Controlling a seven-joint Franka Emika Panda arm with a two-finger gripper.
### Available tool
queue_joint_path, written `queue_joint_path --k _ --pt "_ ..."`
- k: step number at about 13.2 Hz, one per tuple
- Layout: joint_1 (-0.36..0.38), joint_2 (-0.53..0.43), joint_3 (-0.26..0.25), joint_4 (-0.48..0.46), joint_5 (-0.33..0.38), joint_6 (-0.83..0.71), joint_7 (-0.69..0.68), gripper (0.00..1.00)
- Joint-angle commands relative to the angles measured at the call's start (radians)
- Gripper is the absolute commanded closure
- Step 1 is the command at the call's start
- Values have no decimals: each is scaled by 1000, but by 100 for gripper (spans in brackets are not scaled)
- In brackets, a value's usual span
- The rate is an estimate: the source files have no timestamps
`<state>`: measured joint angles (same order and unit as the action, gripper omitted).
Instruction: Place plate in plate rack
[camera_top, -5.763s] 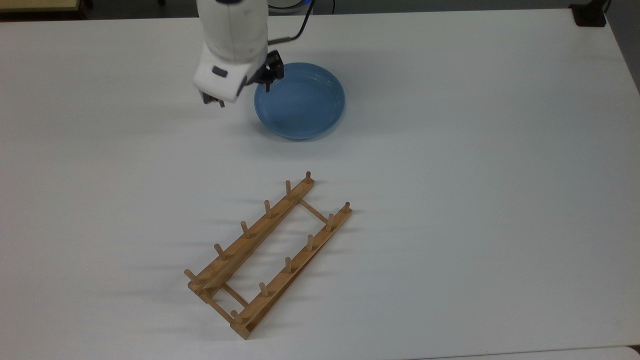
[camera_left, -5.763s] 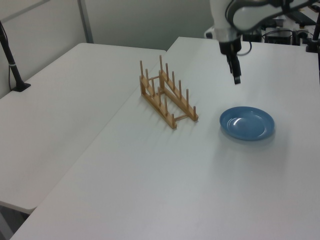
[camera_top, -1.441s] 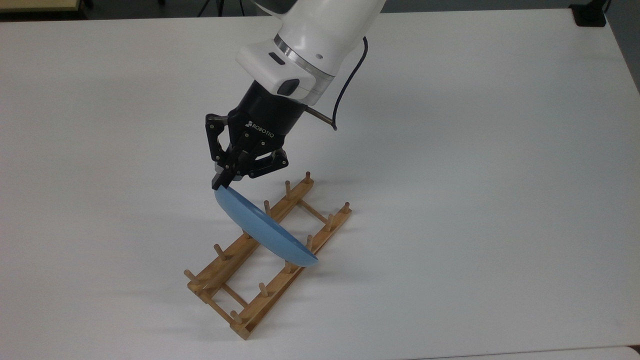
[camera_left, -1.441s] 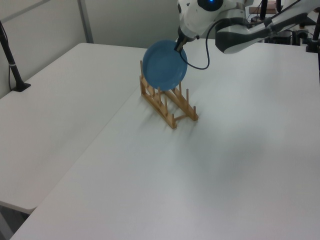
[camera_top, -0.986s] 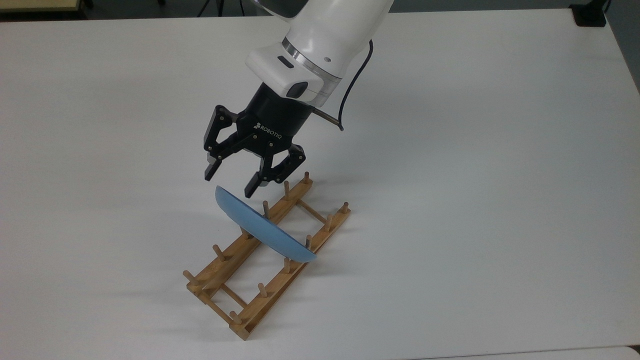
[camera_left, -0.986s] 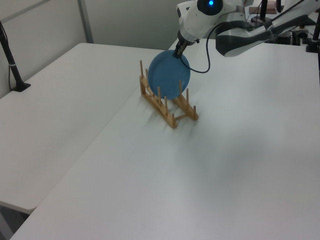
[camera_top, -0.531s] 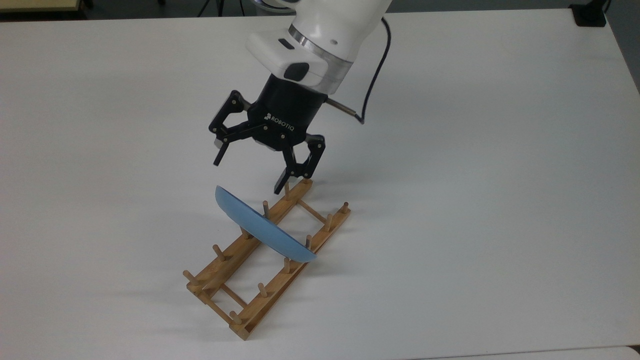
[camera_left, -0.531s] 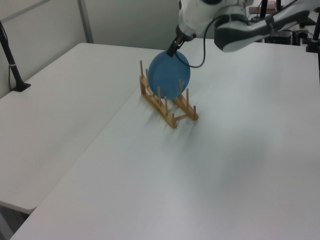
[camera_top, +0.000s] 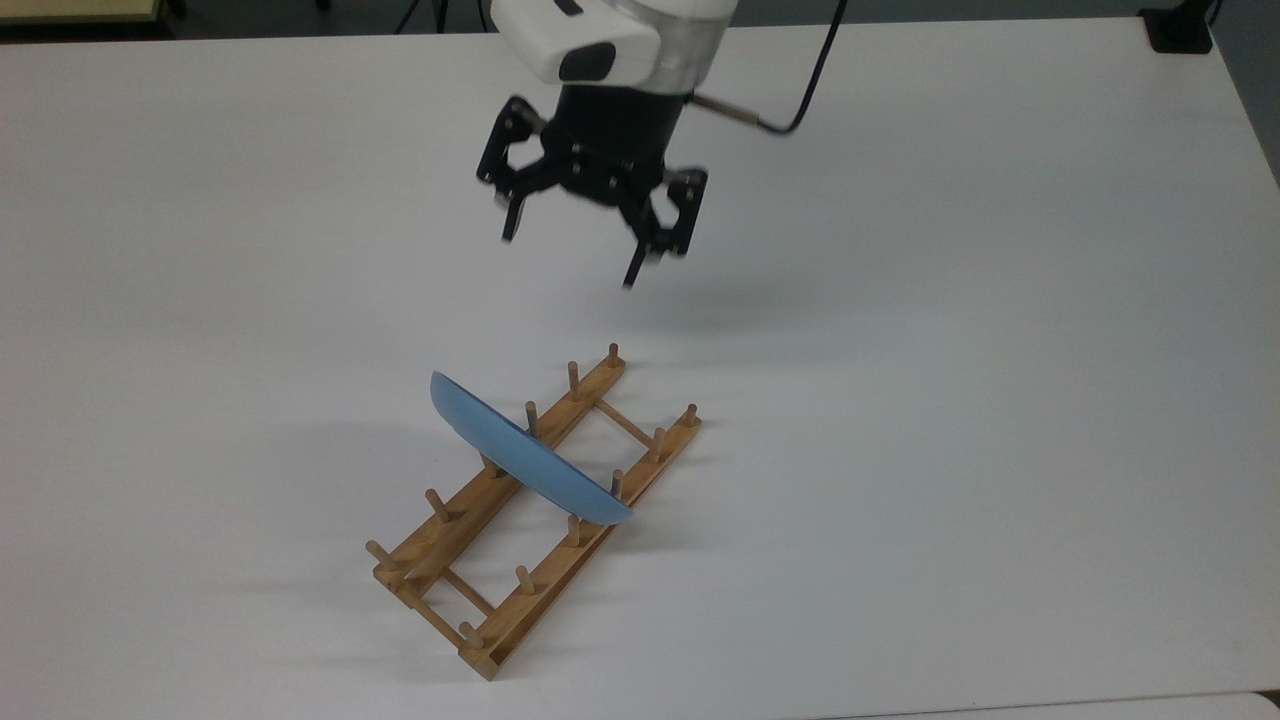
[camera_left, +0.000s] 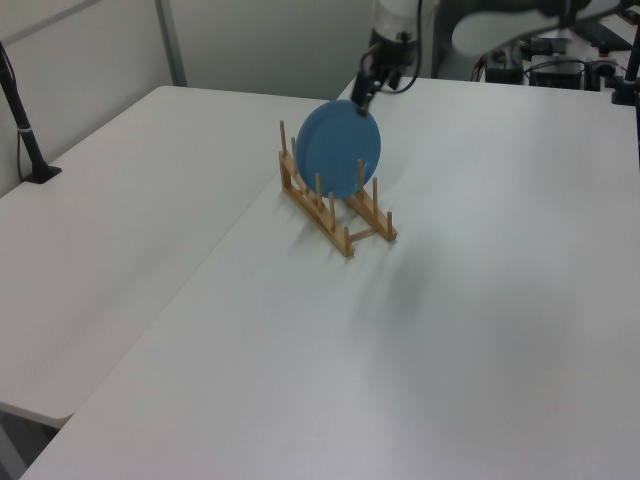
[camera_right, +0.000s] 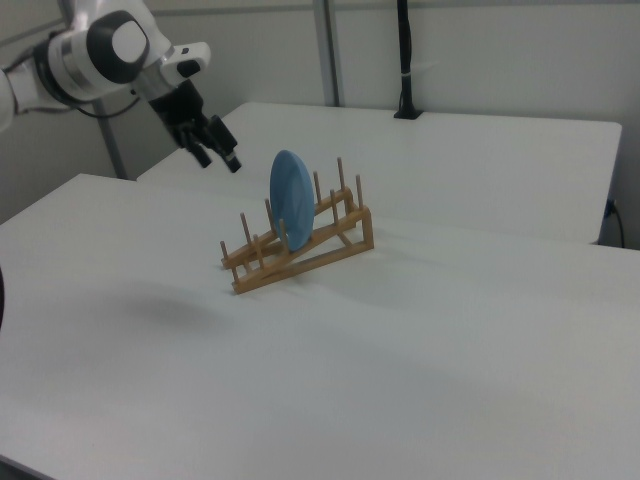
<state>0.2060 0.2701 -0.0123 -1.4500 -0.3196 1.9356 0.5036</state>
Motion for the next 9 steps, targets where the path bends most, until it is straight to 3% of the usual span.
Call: queue_joint_path --k 1,3,6,9 --pt "-63 -143 -3 -55 225 -247 -347 0" --pt "-111 -208 -2 -111 270 -328 -463 0" --pt "-180 -270 21 -191 272 -334 -471 0" --pt "-235 -272 63 -185 258 -331 -470 0"
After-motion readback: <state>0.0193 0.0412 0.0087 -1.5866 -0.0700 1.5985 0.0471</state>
